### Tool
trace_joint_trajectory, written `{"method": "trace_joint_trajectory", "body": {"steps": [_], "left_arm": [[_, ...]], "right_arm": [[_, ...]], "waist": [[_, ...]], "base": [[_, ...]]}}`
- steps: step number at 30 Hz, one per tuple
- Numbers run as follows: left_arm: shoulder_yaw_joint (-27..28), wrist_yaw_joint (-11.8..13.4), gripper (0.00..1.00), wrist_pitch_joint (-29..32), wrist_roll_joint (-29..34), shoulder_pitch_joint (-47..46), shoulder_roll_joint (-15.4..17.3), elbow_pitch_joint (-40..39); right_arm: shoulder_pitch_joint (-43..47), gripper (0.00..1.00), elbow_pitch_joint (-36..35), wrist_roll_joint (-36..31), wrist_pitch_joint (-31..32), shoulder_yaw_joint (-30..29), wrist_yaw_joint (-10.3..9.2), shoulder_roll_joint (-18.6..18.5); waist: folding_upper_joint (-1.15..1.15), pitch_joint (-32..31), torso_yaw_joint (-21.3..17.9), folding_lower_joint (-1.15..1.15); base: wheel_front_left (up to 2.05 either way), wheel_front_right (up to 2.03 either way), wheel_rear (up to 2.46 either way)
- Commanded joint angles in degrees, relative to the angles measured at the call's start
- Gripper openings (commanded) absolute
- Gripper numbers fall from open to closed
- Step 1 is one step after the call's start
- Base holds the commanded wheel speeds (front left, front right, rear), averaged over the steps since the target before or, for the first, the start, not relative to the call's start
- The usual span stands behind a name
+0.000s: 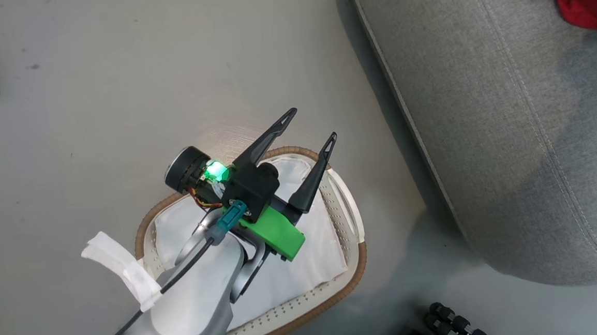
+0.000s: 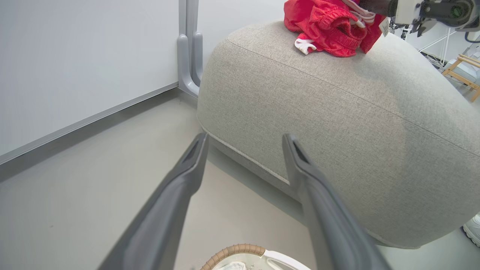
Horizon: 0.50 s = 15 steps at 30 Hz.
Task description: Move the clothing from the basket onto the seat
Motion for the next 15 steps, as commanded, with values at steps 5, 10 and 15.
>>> {"method": "trace_joint_trajectory", "body": {"steps": [5, 10, 15], "left_arm": [[2.6, 0.5, 1.0, 0.0, -2.1, 2.2, -1.1, -0.6], [5.4, 1.4, 1.0, 0.0, -3.3, 4.3, -2.1, -0.8], [8.6, 2.2, 1.0, 0.0, -4.2, 6.1, -3.2, -1.1]], "right_arm": [[3.5, 1.0, 1.4, 1.7, -0.3, 2.9, -0.08, 0.0], [6.2, 1.0, 2.1, 3.3, -0.3, 6.0, -0.08, -0.2], [7.7, 1.0, 1.8, 4.7, -0.3, 9.4, -0.08, -1.1]], "waist": [[0.0, -5.0, 0.0, -0.01], [0.0, -9.5, 0.6, -0.01], [0.0, -14.1, 2.0, -0.01]], "base": [[0.0, 0.0, 0.0], [0.0, 0.0, 0.0], [0.0, 0.0, 0.0]]}}
